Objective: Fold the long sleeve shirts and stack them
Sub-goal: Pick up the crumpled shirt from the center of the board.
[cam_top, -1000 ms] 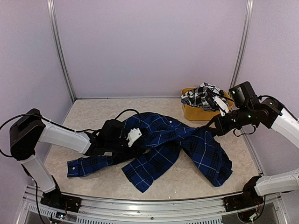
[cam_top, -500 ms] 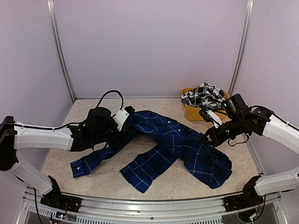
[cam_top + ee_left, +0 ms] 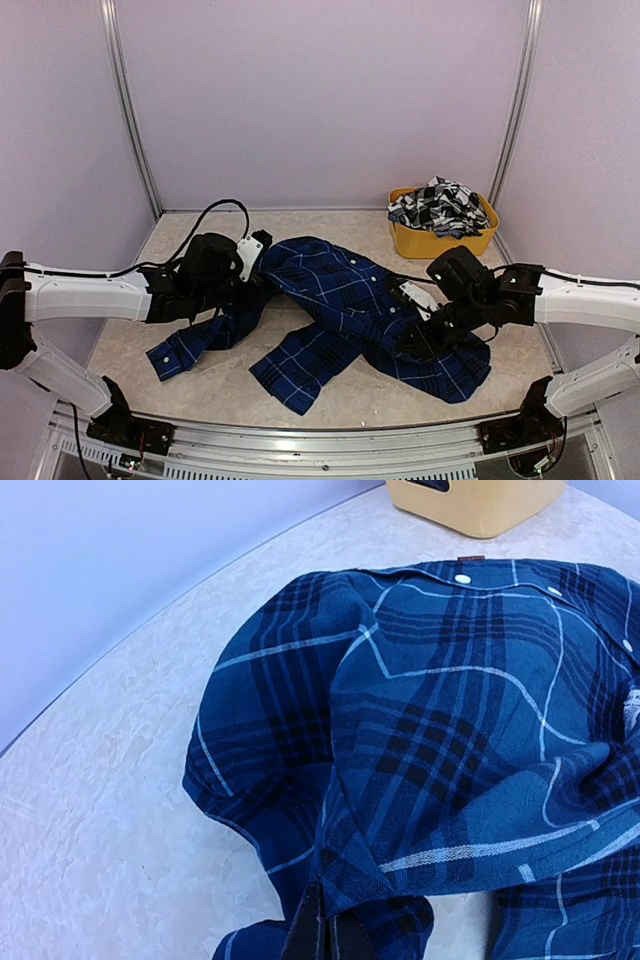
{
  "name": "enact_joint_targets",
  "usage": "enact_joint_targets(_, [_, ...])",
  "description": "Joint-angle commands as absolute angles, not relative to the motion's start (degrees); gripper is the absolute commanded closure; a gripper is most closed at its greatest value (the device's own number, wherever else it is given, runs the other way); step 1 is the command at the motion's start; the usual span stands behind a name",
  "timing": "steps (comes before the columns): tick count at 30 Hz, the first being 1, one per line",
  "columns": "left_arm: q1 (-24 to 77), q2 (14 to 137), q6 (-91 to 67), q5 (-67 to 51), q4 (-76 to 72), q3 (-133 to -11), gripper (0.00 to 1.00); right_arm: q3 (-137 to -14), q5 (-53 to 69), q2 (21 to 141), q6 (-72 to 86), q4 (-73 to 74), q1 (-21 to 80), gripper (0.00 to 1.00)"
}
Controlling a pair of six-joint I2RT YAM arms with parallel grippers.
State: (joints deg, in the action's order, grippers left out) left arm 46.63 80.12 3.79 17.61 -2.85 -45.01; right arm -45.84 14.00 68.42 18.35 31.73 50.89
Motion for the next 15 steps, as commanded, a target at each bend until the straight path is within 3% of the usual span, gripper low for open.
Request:
enact_joint_targets(1, [45.8, 80.5, 2.6, 20.5, -1.3, -44.4, 1.0, -46.1, 8.3, 68.6, 18.4, 32.9, 51.7, 0.96])
enact_joint_targets(15, [45.1, 85.4, 1.4, 18.7, 1.3, -49.8, 1.0, -45.1, 5.2, 64.7, 19.2, 32.8, 57.3, 0.42])
